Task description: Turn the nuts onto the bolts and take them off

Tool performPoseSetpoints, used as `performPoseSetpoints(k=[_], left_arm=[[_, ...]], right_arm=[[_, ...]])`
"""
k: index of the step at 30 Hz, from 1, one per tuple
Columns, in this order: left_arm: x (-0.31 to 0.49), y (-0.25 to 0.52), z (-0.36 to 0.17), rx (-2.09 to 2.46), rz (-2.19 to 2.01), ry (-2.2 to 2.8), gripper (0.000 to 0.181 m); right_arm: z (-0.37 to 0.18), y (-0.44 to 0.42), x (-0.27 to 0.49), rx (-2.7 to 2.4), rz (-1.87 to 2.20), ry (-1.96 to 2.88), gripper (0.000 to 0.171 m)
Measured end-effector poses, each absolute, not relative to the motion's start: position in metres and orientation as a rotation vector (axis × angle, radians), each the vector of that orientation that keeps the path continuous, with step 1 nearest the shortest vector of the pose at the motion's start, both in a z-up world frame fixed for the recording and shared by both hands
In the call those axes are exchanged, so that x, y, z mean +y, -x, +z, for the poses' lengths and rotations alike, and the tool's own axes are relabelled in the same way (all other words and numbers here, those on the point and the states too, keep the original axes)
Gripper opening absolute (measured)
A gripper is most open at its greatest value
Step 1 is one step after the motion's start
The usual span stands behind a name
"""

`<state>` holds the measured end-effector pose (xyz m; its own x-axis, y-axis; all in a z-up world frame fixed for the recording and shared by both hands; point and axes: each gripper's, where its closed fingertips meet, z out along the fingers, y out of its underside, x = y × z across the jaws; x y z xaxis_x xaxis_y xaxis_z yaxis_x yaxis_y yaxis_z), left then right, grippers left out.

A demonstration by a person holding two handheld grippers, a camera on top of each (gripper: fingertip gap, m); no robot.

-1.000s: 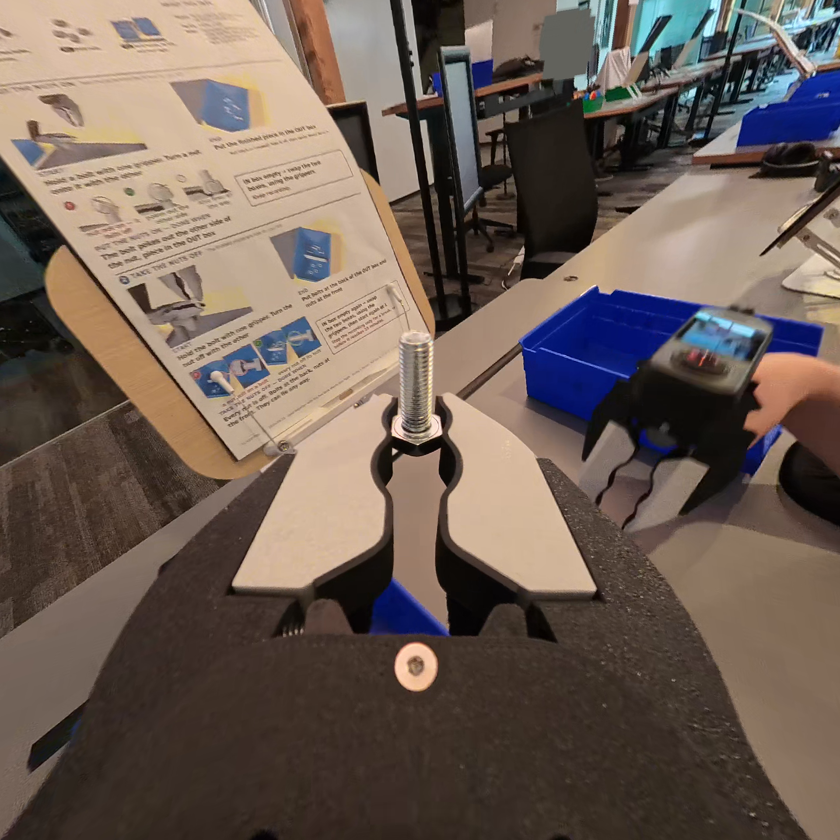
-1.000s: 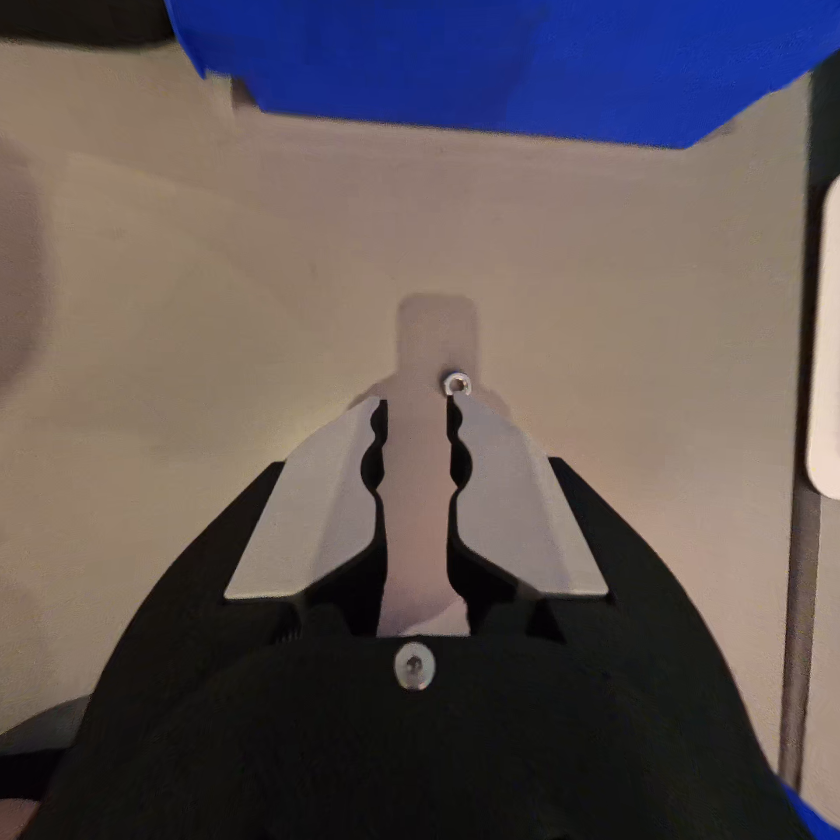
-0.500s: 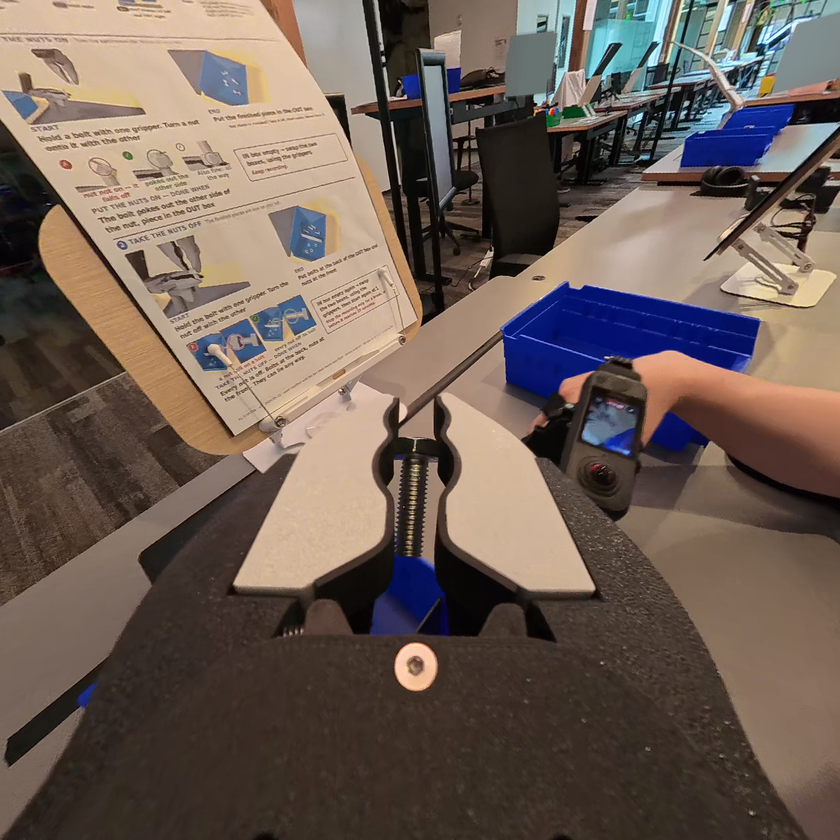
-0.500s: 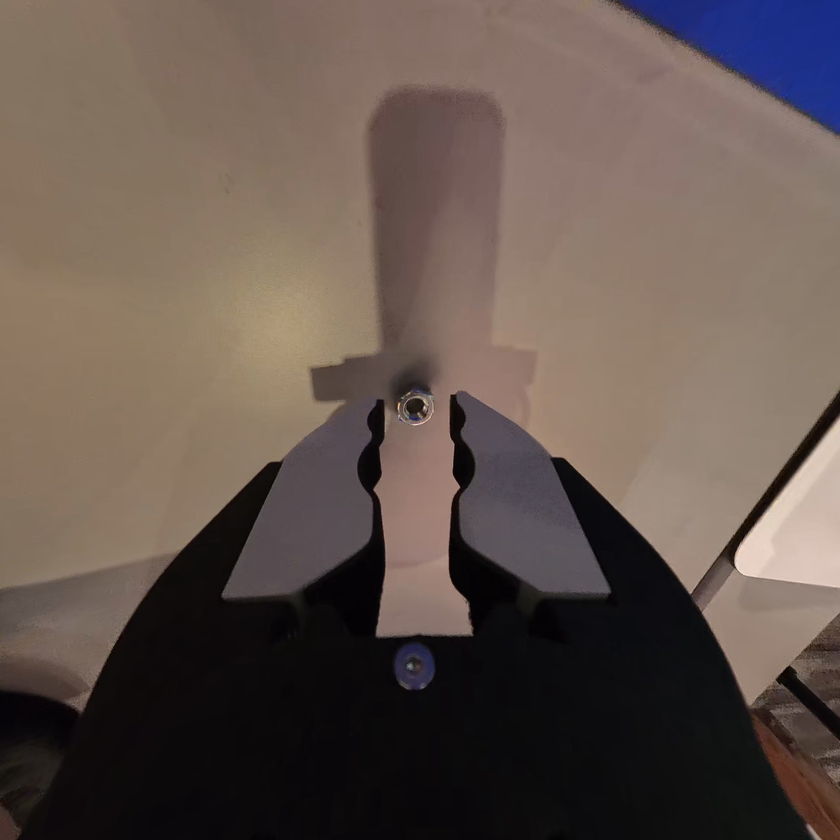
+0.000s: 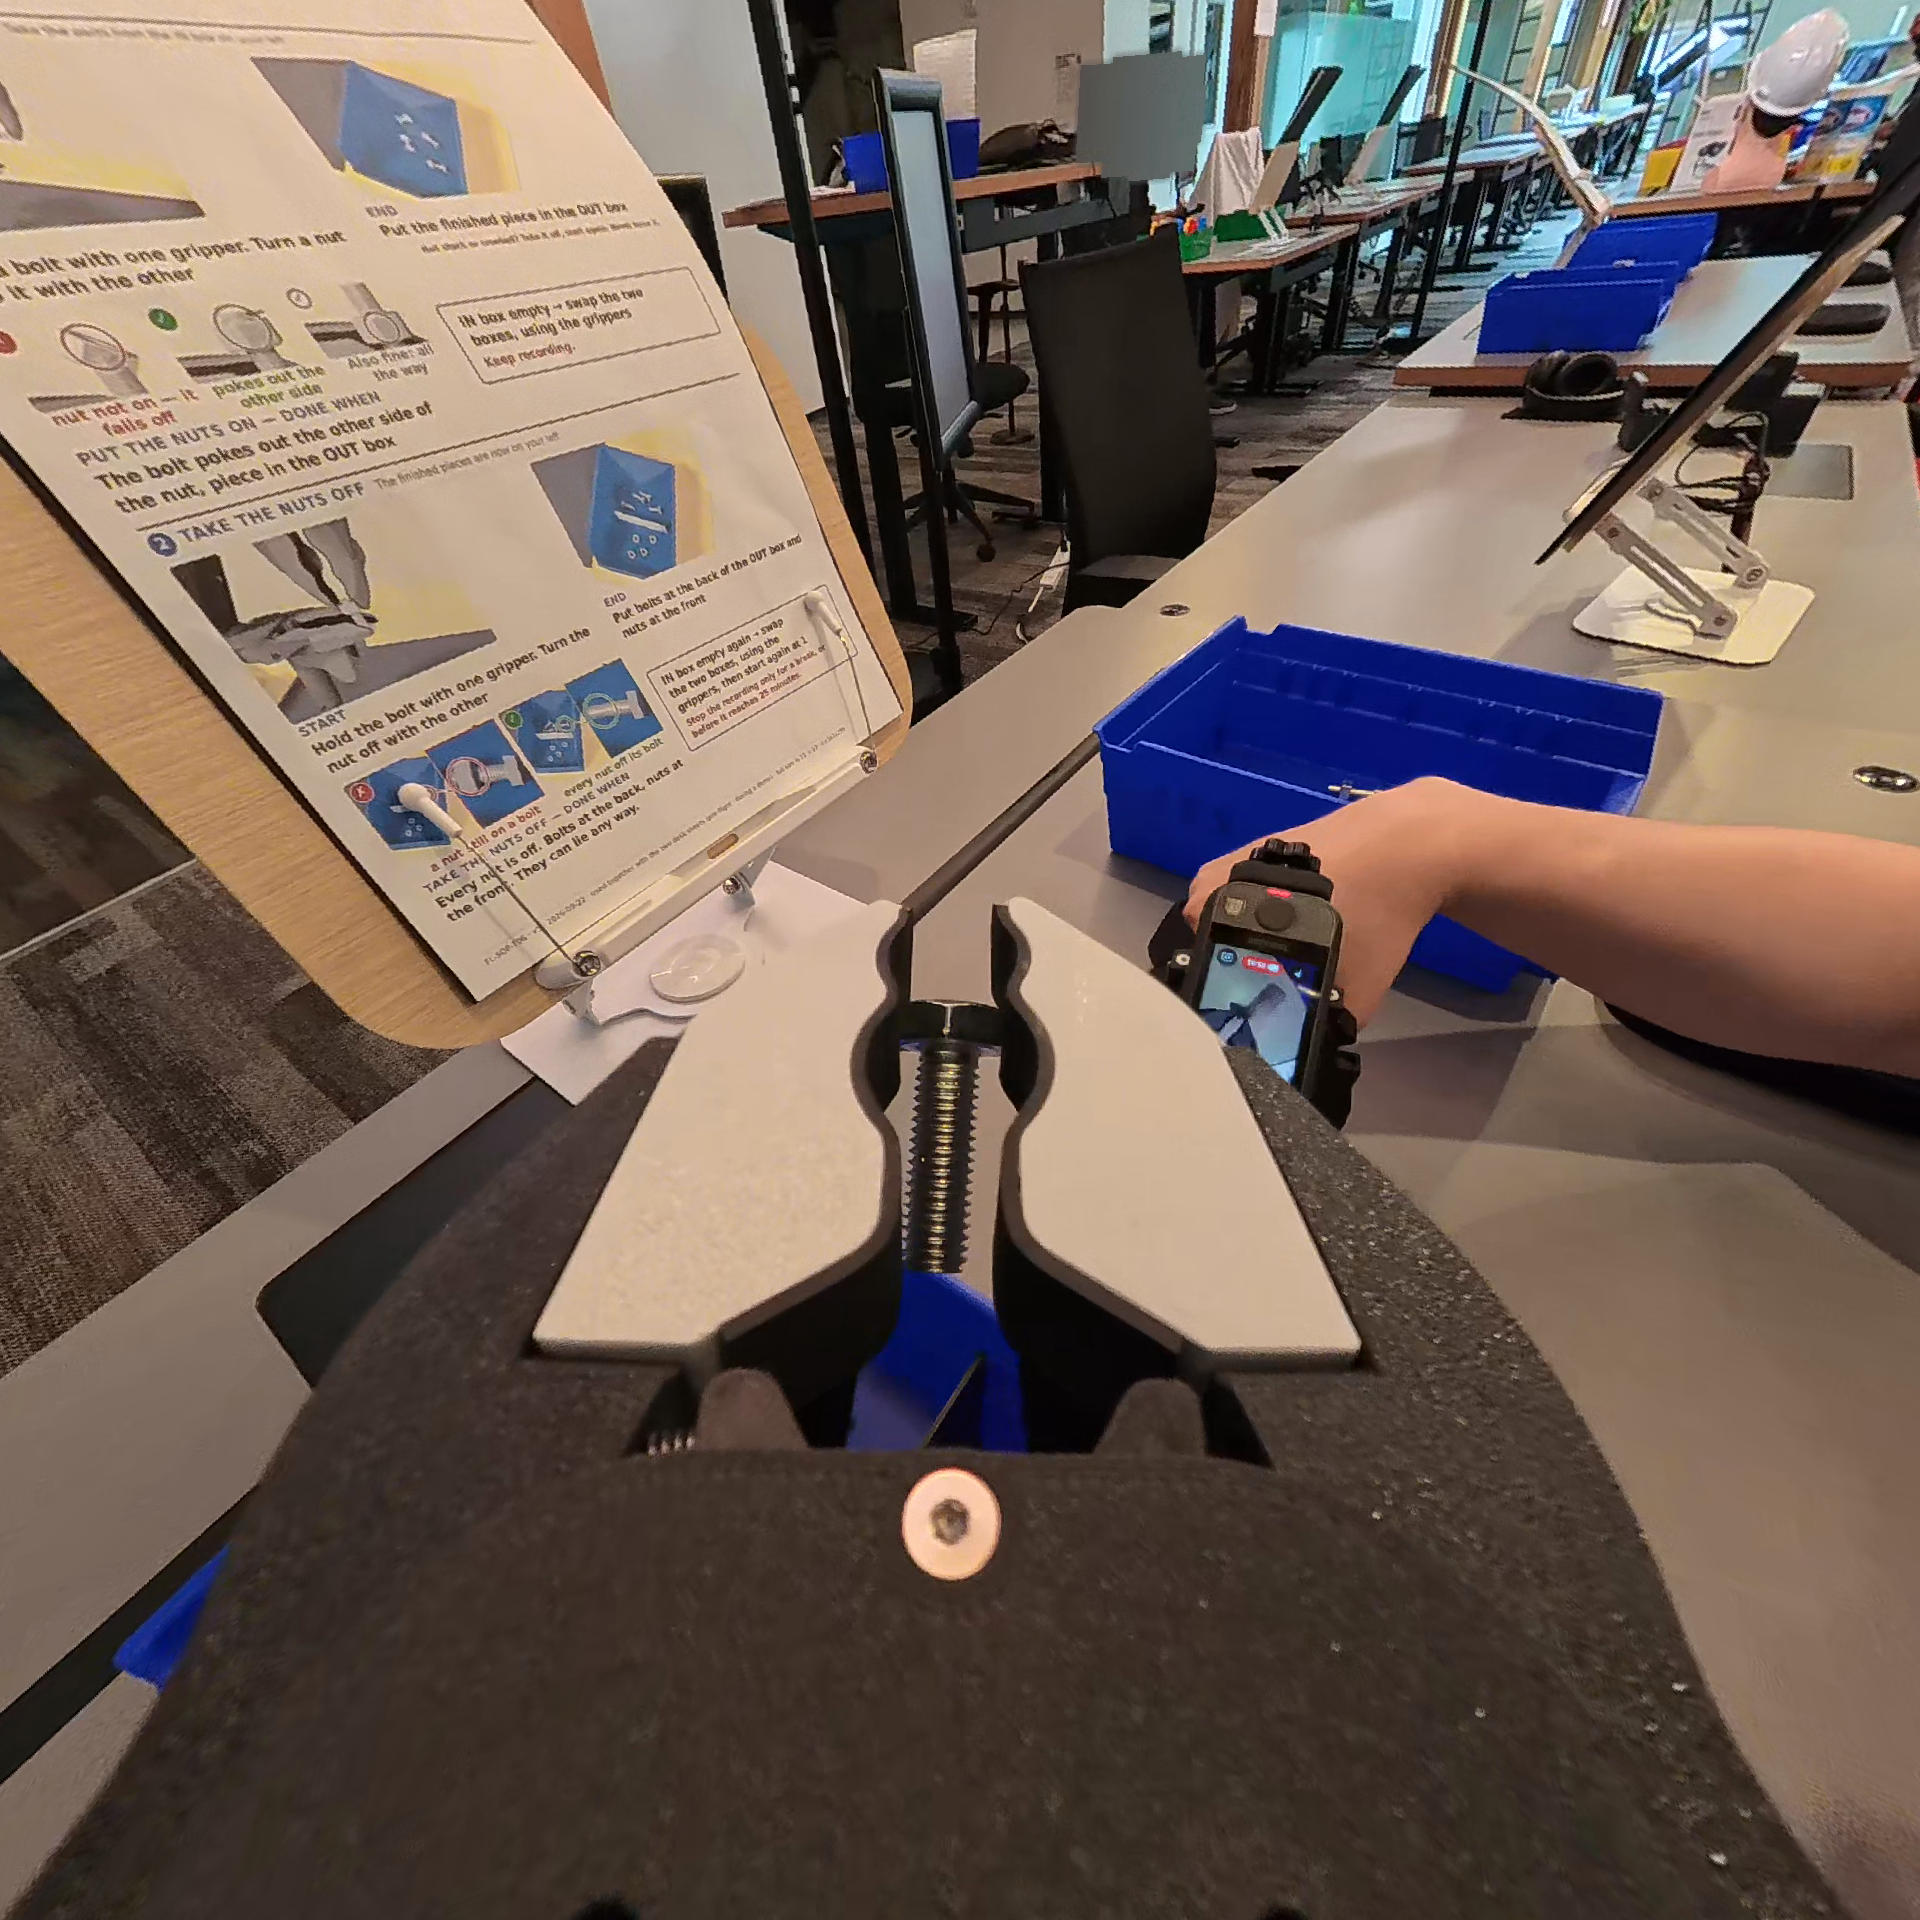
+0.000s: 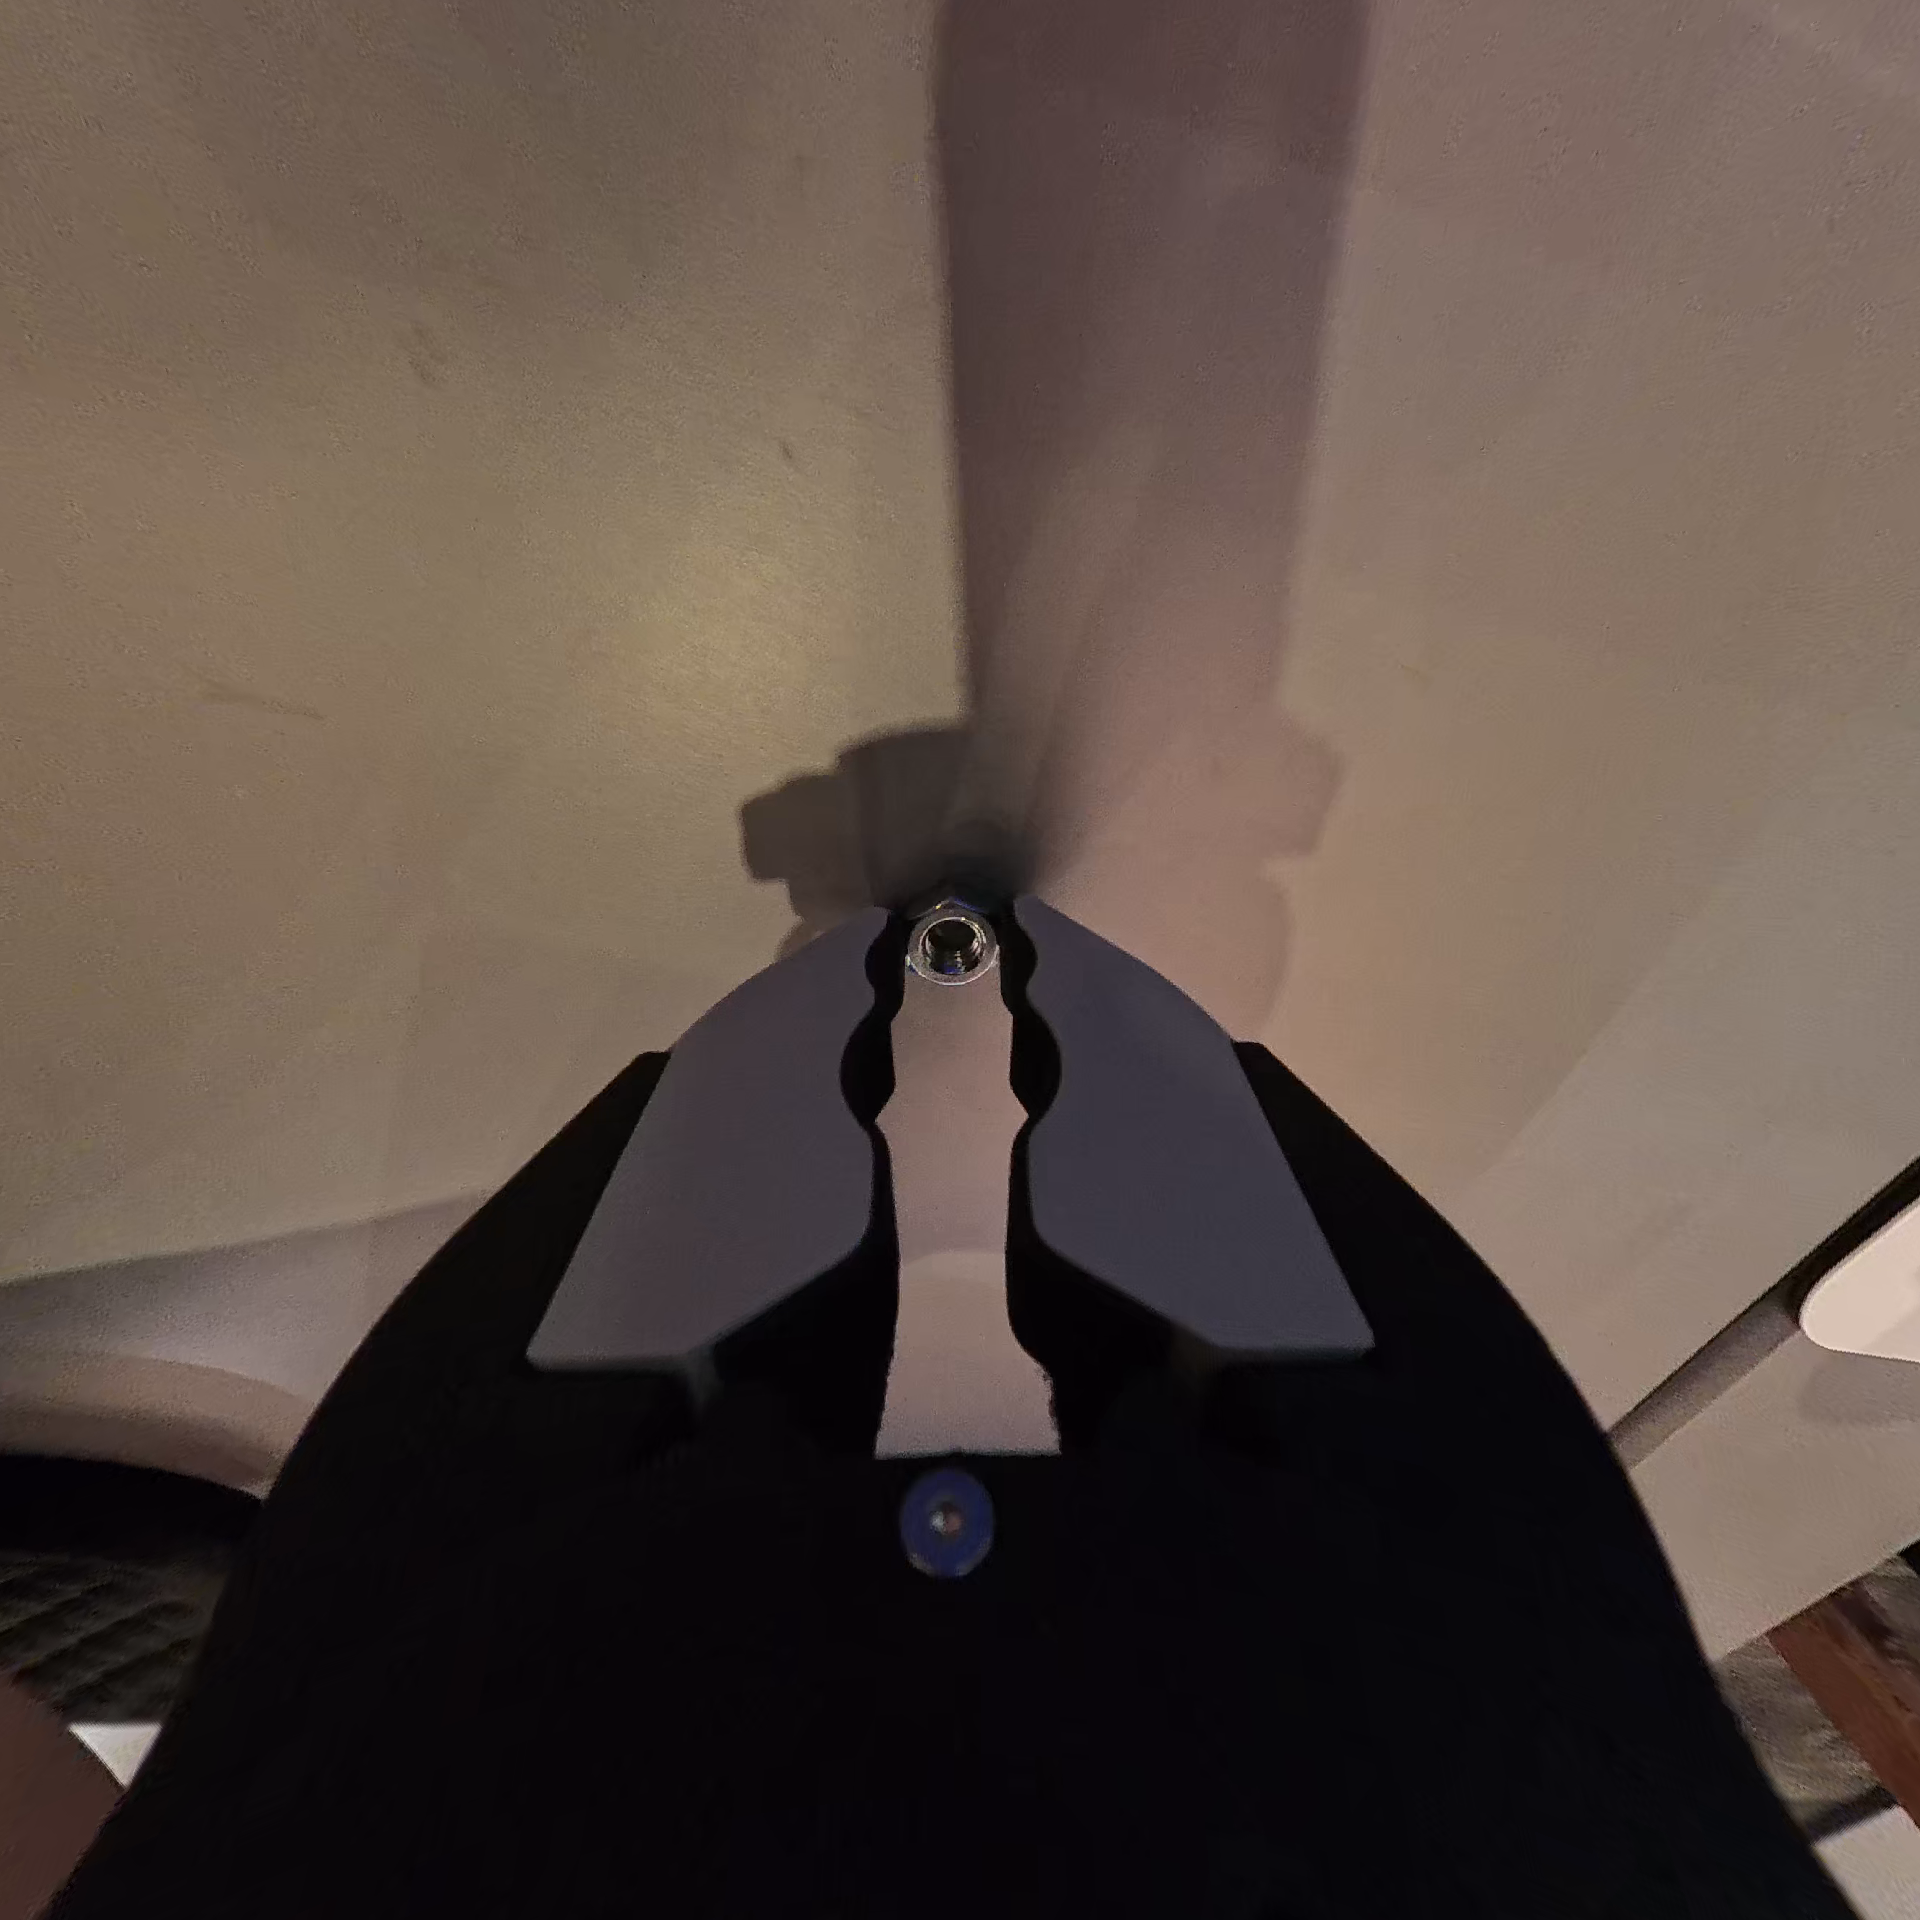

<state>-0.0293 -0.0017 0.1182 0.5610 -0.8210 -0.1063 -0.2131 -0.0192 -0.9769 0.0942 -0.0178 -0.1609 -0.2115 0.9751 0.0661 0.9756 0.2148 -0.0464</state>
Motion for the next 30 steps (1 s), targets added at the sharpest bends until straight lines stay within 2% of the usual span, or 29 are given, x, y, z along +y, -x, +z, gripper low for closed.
performPoseSetpoints(k=[5,8,17,21,26,30], left_arm=[[-0.001,0.024,0.115,0.917,-0.630,1.555,0.014],[0.004,0.019,0.108,0.927,-0.610,1.574,0.014],[0.000,-0.043,0.071,1.093,-0.689,1.628,0.014],[-0.019,-0.086,0.053,1.208,-0.846,1.633,0.014],[-0.038,-0.120,0.026,1.372,-0.847,1.636,0.013],[-0.041,-0.130,0.012,1.439,-0.767,1.621,0.013]], right_arm=[[-0.158,-0.094,-0.021,-2.286,0.042,1.902,0.019],[-0.138,-0.096,-0.027,-2.185,0.070,1.858,0.019],[0.003,-0.131,-0.042,-1.654,0.267,1.664,0.018],[0.045,-0.149,-0.058,-1.530,0.430,1.549,0.018],[0.070,-0.153,-0.072,-1.489,0.542,1.454,0.018],[0.070,-0.149,-0.073,-1.527,0.471,1.374,0.018]])
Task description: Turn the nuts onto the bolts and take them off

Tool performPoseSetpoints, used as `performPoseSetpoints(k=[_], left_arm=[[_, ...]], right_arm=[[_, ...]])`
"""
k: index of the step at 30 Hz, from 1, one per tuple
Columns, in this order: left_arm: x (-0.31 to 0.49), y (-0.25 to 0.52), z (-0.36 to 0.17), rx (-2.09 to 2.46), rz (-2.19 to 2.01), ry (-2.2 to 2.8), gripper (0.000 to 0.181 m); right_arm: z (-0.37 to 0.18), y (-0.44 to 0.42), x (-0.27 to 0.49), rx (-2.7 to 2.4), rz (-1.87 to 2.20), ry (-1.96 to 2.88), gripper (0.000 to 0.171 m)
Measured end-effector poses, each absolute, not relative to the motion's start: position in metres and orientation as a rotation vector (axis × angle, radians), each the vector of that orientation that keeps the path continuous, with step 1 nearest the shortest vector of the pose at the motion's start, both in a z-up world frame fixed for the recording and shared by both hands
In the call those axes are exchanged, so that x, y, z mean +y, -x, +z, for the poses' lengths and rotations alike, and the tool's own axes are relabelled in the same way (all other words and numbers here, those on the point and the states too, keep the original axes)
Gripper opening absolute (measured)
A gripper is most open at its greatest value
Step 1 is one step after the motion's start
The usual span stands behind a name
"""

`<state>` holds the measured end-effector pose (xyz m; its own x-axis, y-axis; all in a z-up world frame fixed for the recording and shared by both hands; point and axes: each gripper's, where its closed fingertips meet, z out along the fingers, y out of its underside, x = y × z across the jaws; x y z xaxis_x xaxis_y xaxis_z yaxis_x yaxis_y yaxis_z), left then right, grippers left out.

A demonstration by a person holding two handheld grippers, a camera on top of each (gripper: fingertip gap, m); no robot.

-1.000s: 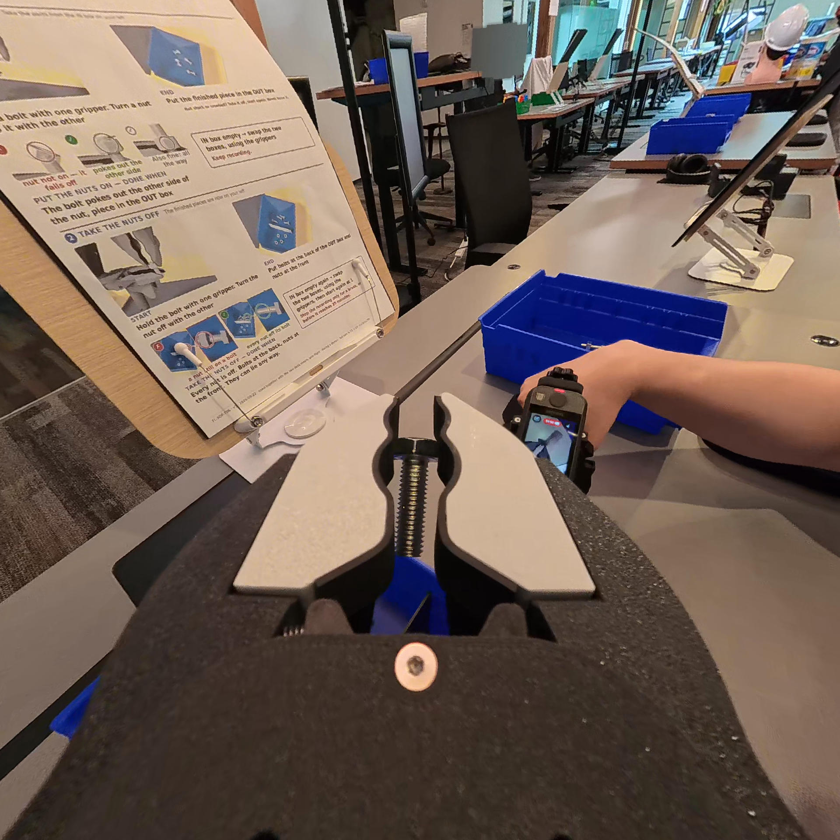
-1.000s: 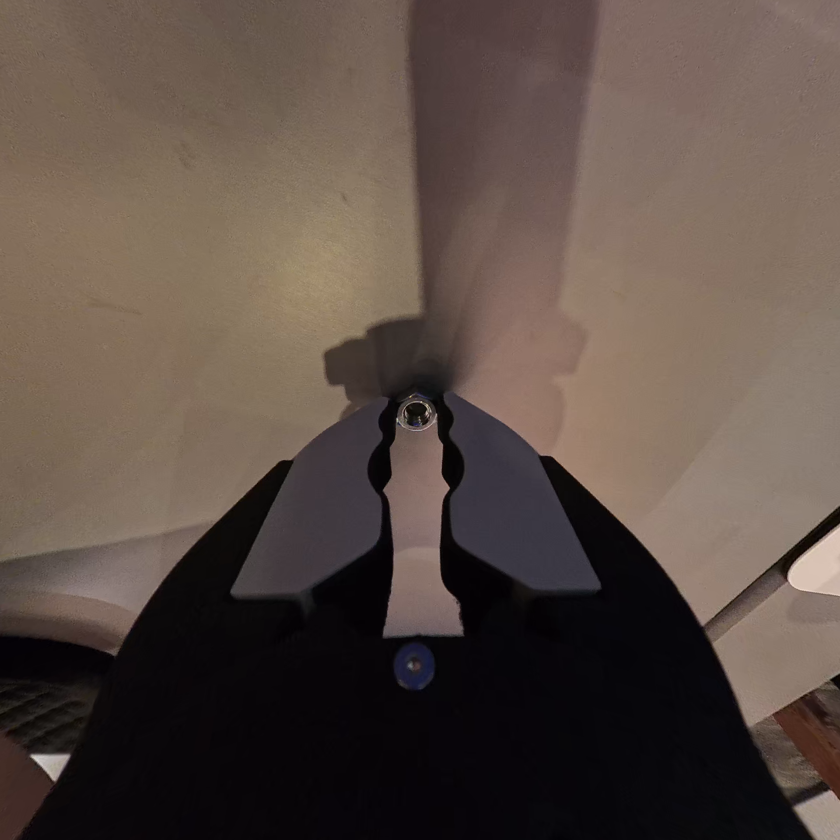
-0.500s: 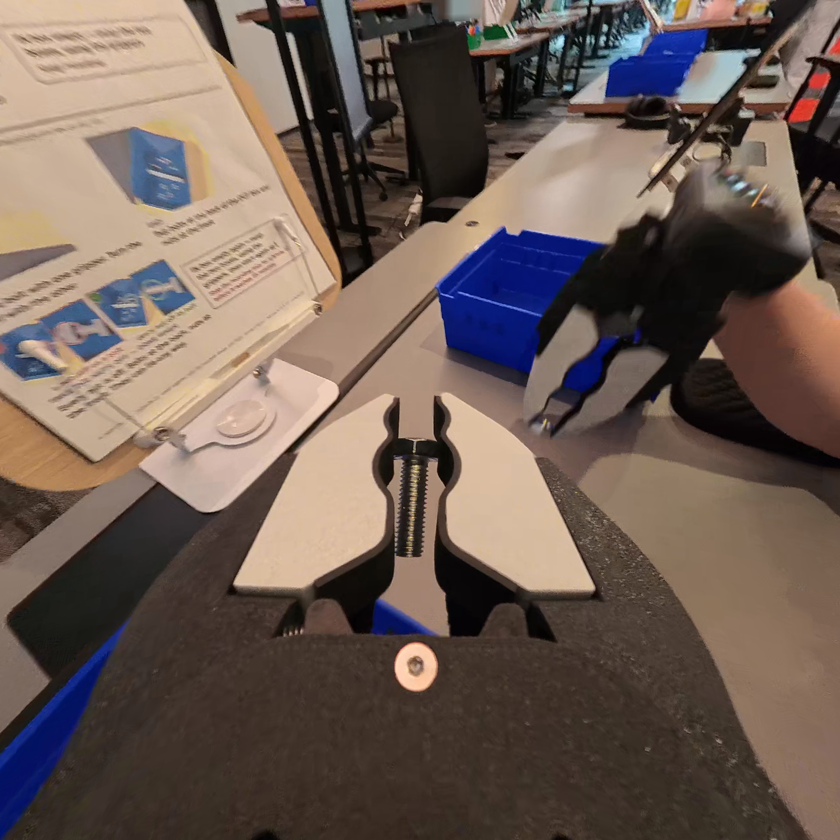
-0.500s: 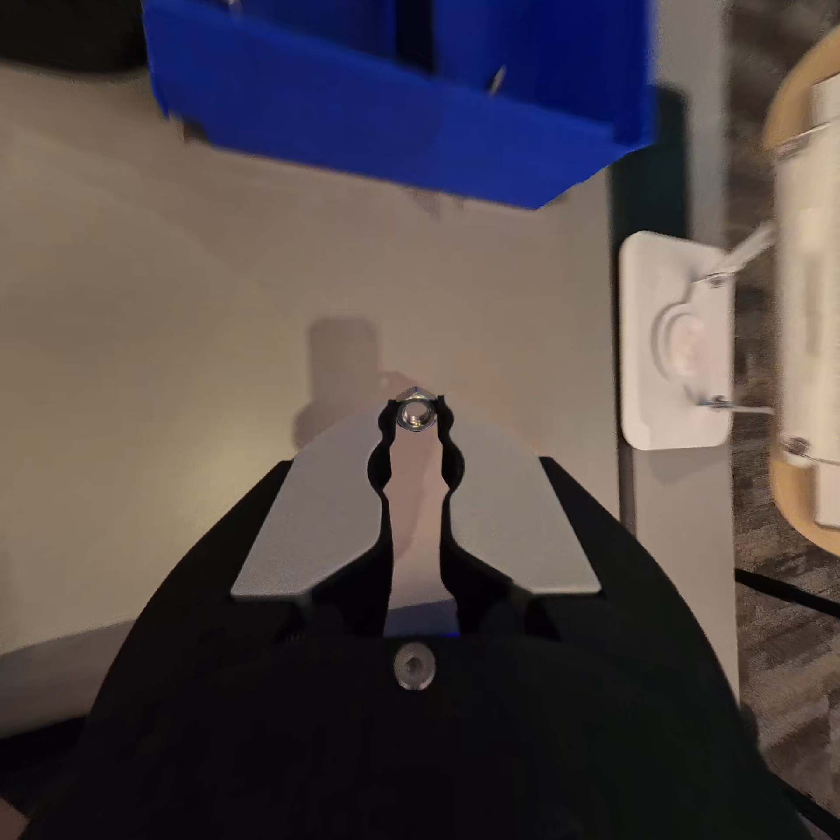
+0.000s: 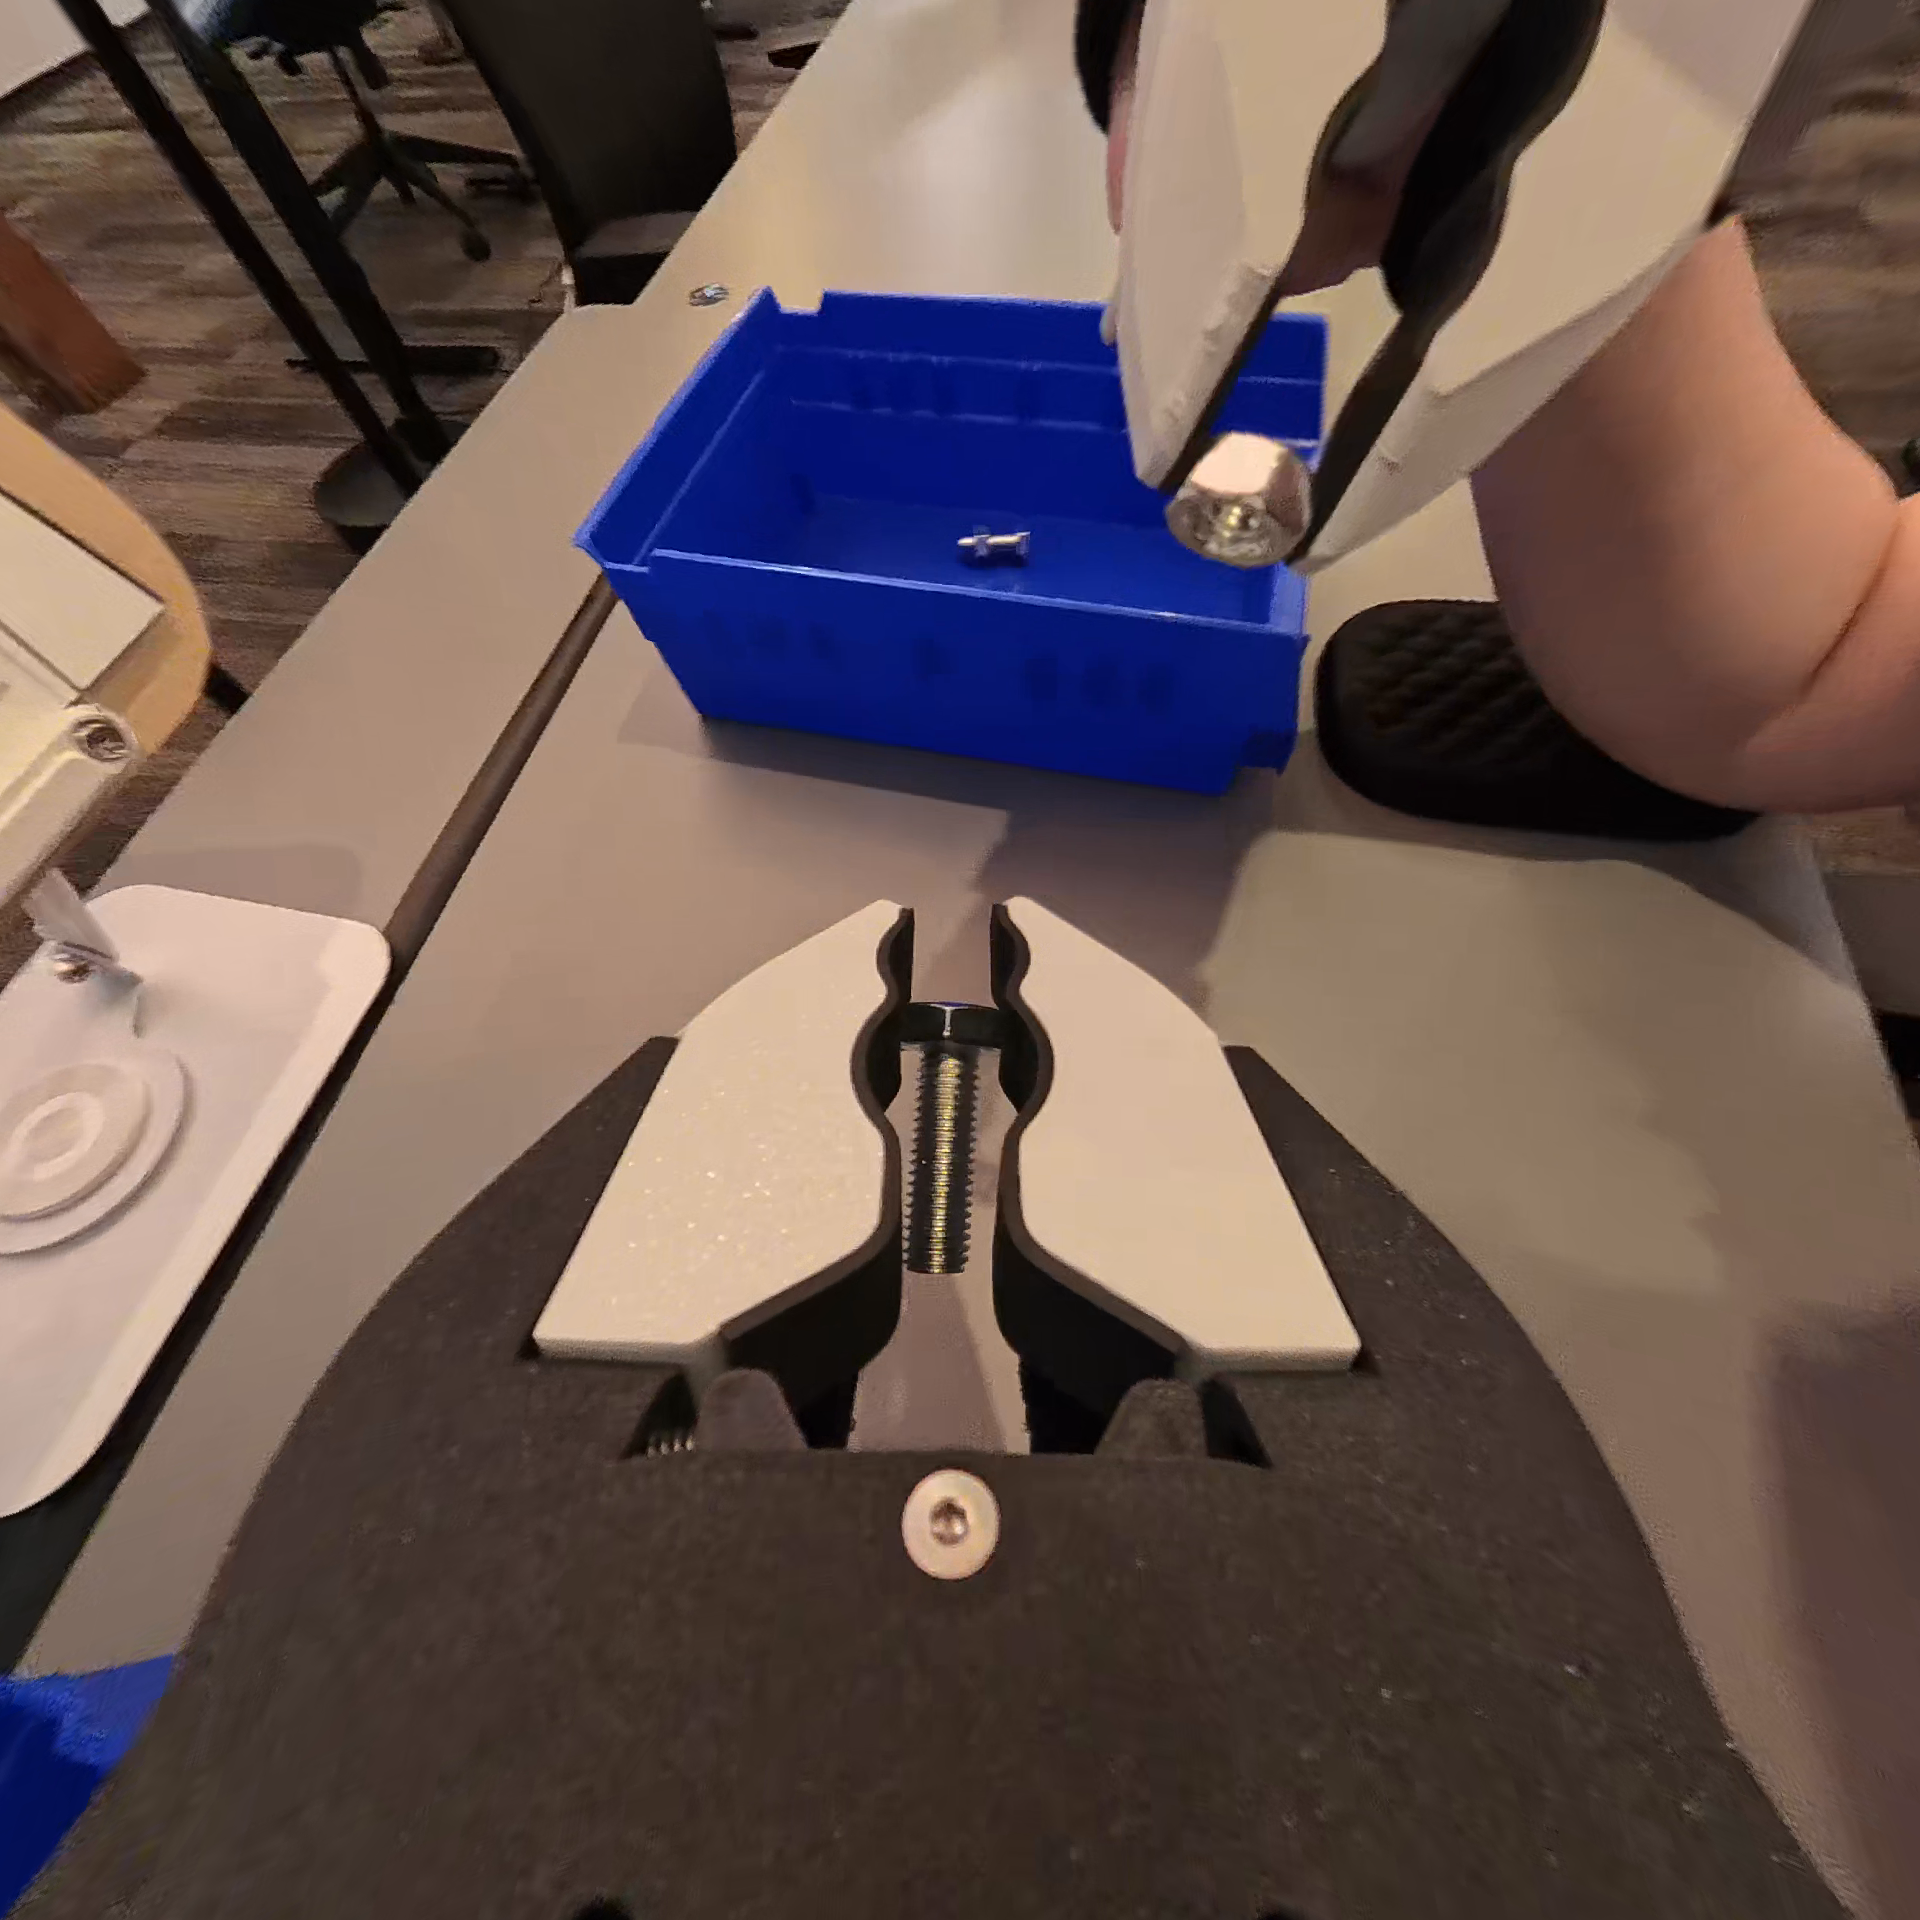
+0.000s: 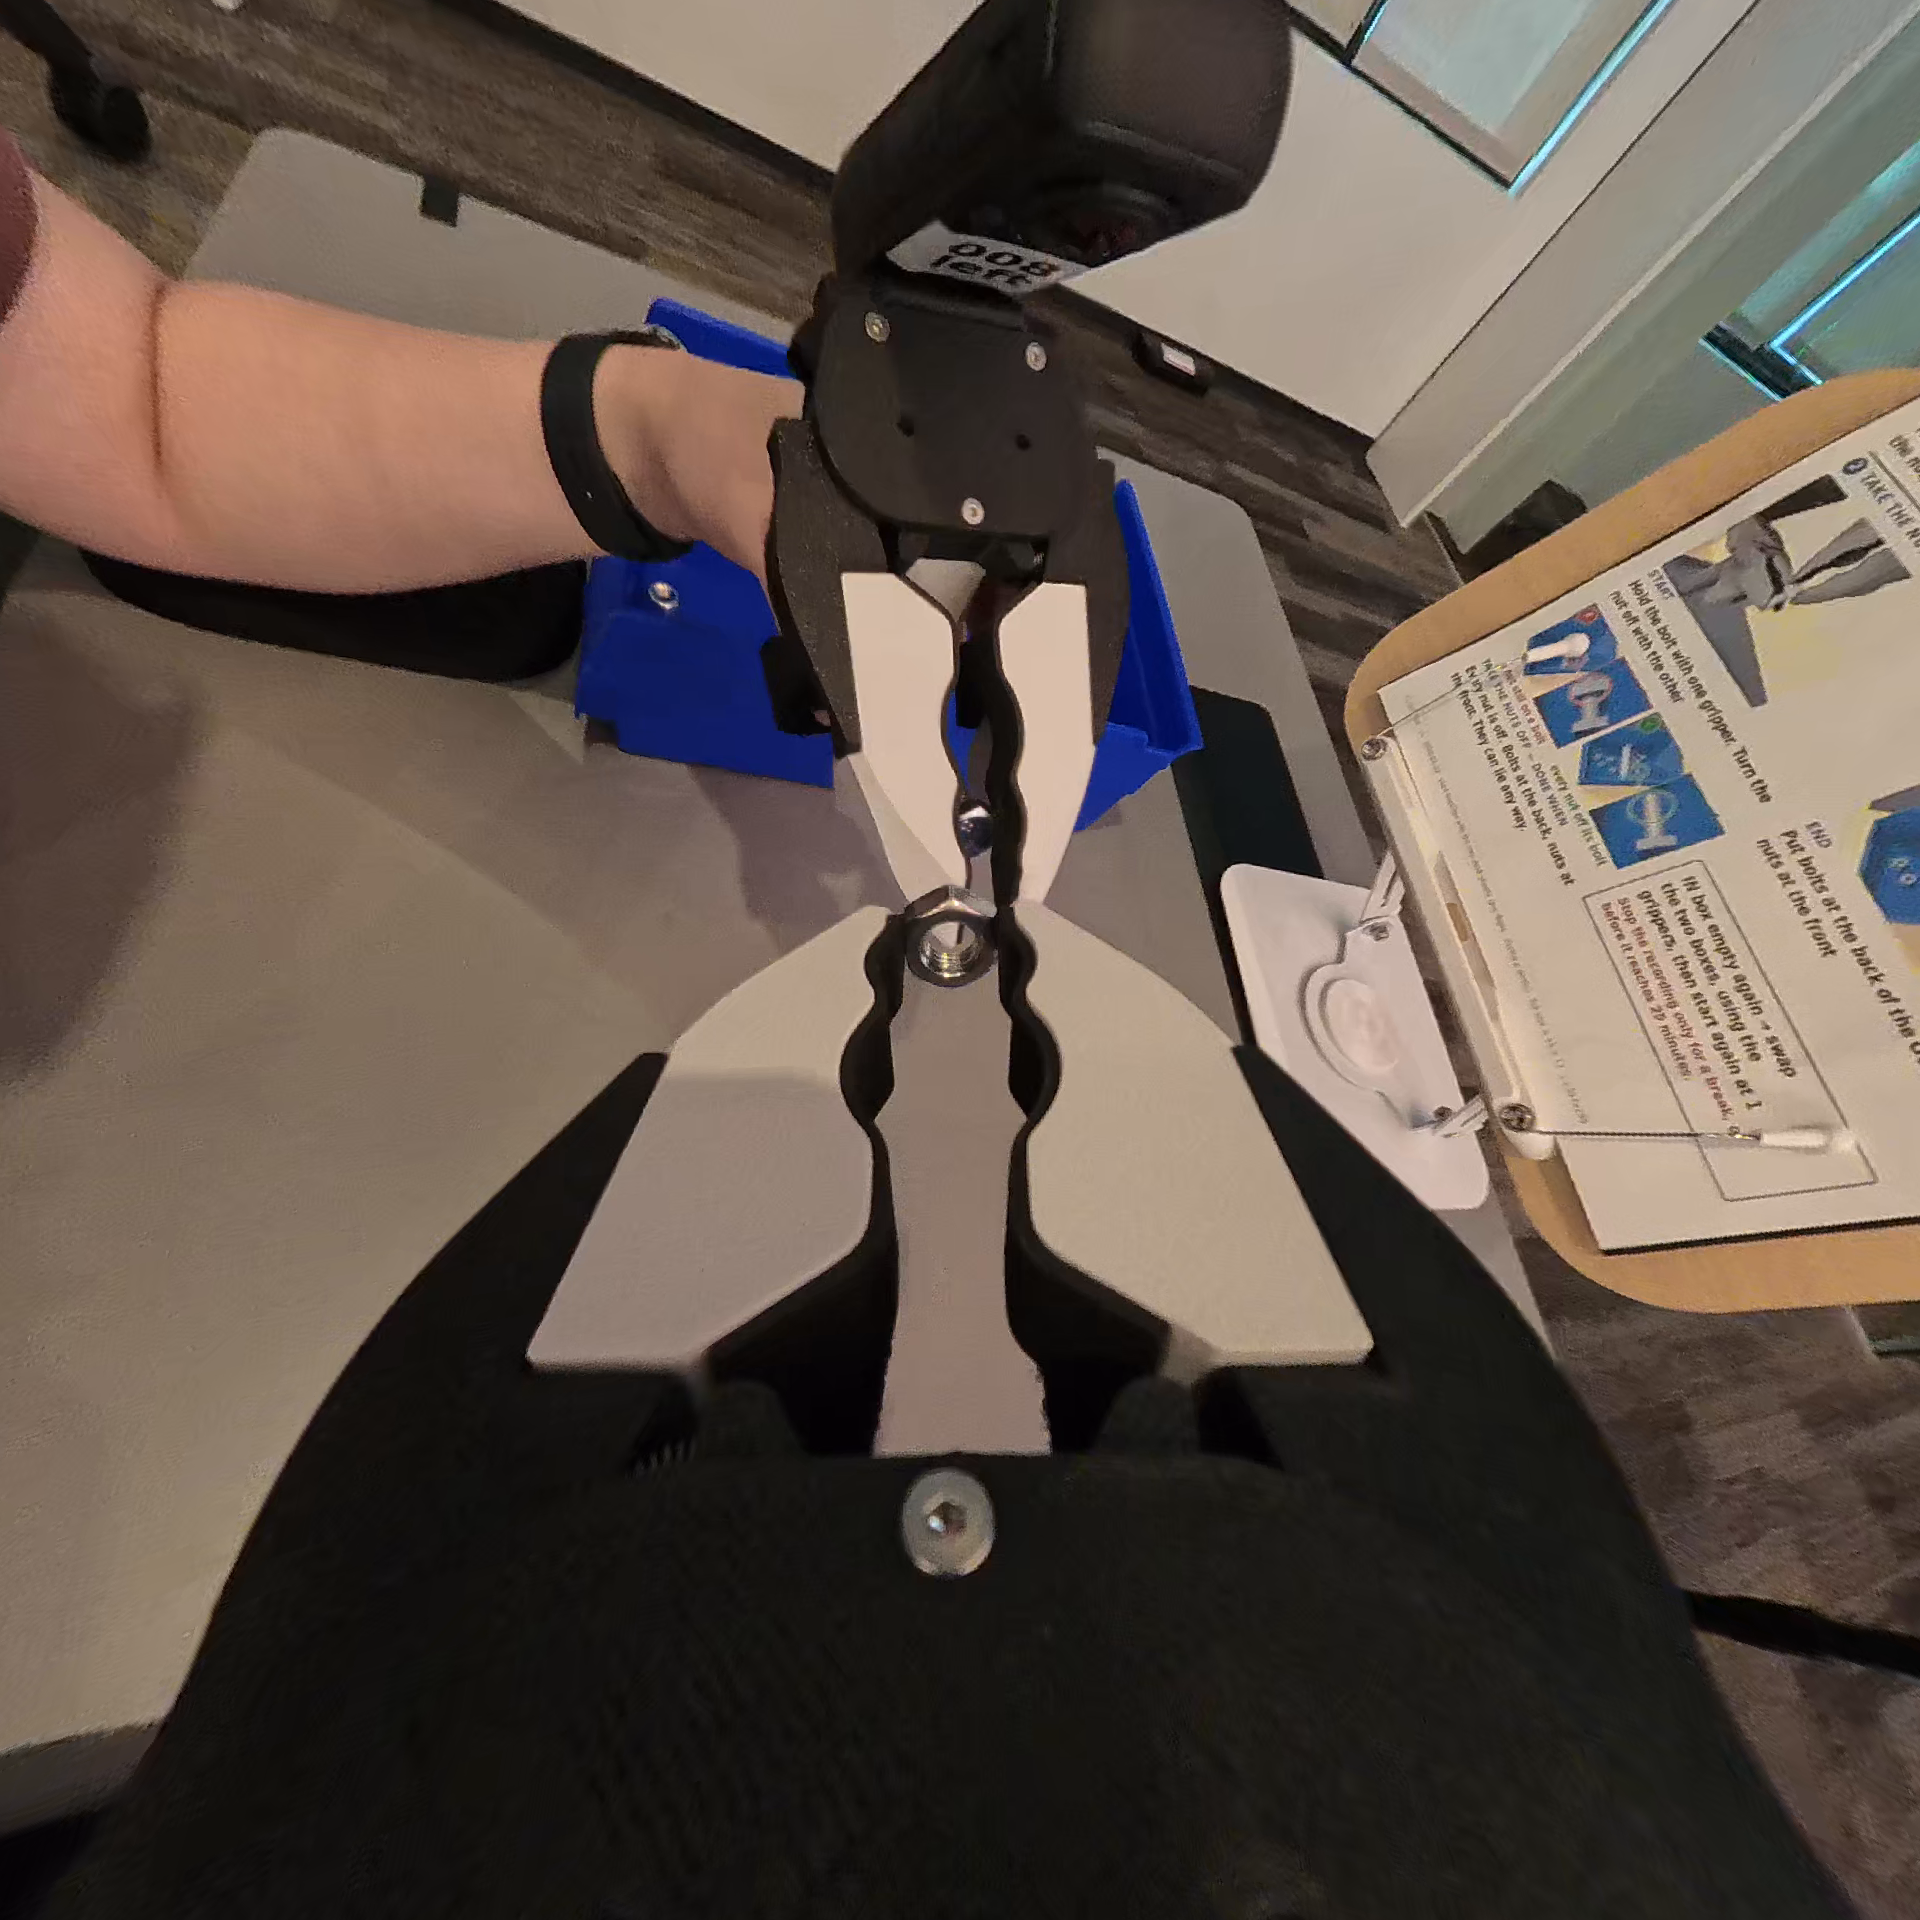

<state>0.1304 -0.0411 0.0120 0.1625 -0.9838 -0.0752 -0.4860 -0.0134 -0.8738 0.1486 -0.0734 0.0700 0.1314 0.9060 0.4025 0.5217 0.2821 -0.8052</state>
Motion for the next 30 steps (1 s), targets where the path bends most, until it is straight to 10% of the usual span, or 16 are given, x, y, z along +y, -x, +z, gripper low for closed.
performPoseSetpoints(k=[30], left_arm=[[-0.017,-0.092,0.038,1.317,-0.516,1.601,0.013]], right_arm=[[0.065,-0.143,-0.026,-1.302,0.217,1.547,0.018]])
